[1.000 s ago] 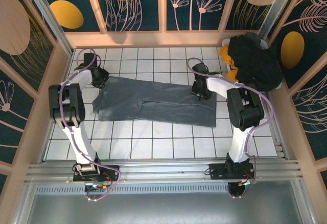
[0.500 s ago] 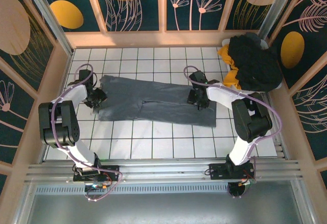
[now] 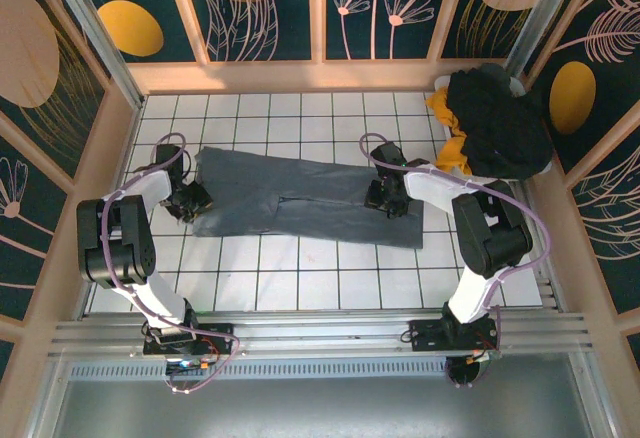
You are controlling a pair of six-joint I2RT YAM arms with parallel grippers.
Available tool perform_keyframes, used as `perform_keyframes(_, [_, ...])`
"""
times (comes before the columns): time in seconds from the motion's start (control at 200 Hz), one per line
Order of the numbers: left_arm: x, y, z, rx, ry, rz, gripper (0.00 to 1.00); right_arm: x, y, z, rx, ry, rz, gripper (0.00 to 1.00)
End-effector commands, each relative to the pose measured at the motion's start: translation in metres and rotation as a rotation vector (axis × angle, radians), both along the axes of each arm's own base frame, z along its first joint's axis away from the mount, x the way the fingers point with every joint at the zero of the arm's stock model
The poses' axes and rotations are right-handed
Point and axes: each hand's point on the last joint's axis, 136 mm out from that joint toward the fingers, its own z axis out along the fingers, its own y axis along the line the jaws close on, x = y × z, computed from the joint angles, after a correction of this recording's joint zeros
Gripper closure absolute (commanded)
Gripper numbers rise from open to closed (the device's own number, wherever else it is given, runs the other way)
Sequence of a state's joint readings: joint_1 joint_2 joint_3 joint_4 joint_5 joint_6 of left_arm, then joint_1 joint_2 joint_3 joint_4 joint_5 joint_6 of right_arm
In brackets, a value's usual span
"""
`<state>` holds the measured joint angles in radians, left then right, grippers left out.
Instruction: Fold and stack the t-shirts
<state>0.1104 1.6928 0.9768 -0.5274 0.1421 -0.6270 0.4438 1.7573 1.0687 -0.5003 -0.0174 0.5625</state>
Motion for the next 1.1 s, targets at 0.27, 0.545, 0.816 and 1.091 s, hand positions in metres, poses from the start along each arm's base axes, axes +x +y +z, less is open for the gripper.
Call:
perform_keyframes(0.27, [-0.009, -0.008, 0.011, -0.046, -0.018, 0.002, 0.83, -0.001, -0.004, -0.01, -0.01, 0.03, -0.017, 0.5])
perform_keyframes(0.545, [-0.009, -0.007, 0.022, -0.041, -0.024, 0.011, 0.98, -0.001, -0.004, -0.012, -0.013, 0.035, -0.02, 0.5])
perform_keyframes(0.816, [0.004, -0.004, 0.044, -0.033, -0.067, 0.019, 0.96, -0.001, -0.006, -0.016, -0.018, 0.042, -0.022, 0.5])
perform_keyframes(1.091, [0.015, -0.004, 0.055, -0.035, -0.085, 0.014, 0.95, -0.002, -0.009, -0.02, -0.022, 0.053, -0.027, 0.5])
